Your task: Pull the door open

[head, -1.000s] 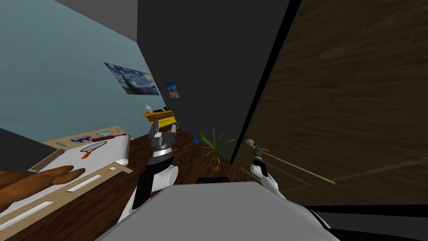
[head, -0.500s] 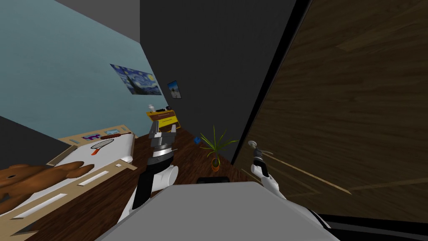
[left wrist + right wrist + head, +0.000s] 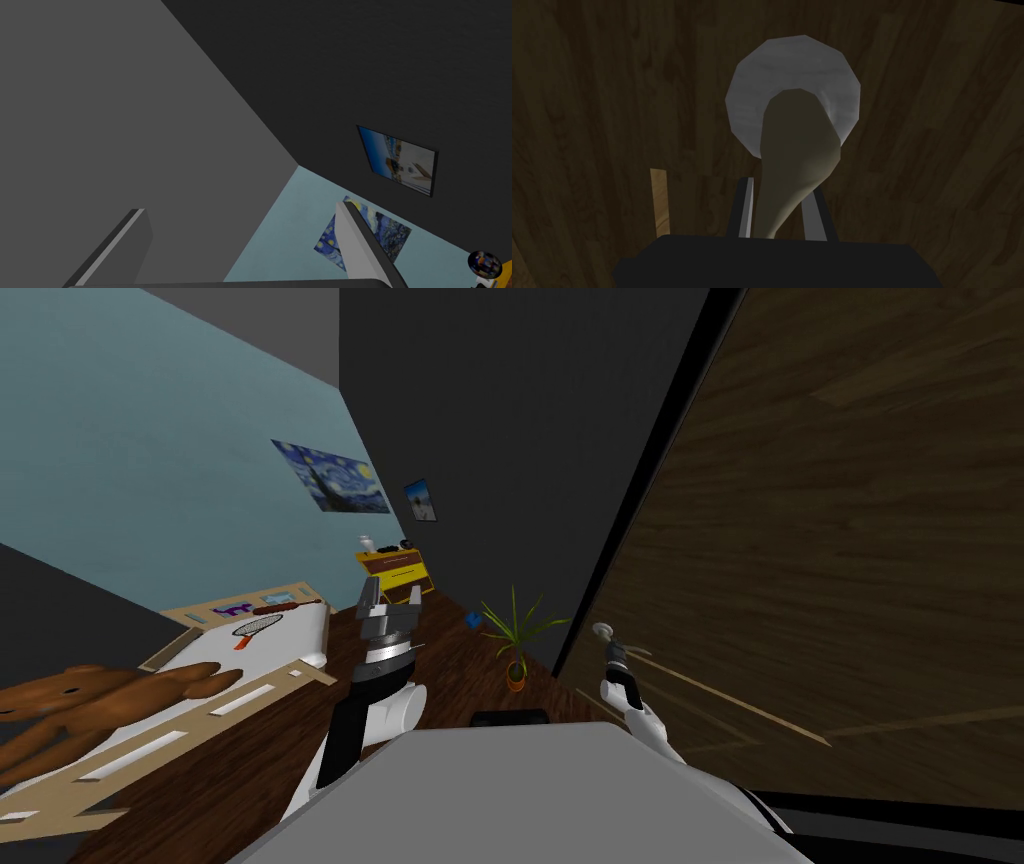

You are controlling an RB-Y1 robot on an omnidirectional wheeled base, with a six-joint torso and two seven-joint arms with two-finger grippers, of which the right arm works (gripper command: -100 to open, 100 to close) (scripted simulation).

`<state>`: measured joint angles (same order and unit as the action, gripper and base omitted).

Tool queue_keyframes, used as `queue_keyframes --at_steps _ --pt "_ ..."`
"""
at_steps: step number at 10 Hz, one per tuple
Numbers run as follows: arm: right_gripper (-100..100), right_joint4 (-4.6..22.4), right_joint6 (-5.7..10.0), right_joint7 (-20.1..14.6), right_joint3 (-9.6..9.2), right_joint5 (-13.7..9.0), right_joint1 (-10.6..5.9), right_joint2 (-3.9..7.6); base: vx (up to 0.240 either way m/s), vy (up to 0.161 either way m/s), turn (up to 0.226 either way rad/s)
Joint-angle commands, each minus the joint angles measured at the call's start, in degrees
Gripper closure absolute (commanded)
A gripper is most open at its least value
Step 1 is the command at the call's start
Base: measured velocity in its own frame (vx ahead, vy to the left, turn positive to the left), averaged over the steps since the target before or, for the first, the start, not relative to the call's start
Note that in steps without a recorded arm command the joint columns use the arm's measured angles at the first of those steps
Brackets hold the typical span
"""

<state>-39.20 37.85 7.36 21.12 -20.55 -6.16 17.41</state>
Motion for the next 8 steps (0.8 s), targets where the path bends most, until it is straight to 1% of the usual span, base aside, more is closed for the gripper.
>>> queue_keyframes --at_steps 1,4,7,8 --pt "100 0.12 0.05 -0.48 -0.89 0.51 0.14 -0.09 -0.213 -0.024 0.08" --pt "100 -0.32 -0.06 -2.03 -3.1 1.76 0.19 0.29 -0.205 -0.002 0.08" --pt "100 -0.75 -0.16 -3.52 -5.23 2.97 0.24 0.65 -0.245 -0.016 0.087" --pt "100 -0.03 -0.08 -3.36 -4.84 2.69 -0.12 0.69 -0.104 -0.003 0.04"
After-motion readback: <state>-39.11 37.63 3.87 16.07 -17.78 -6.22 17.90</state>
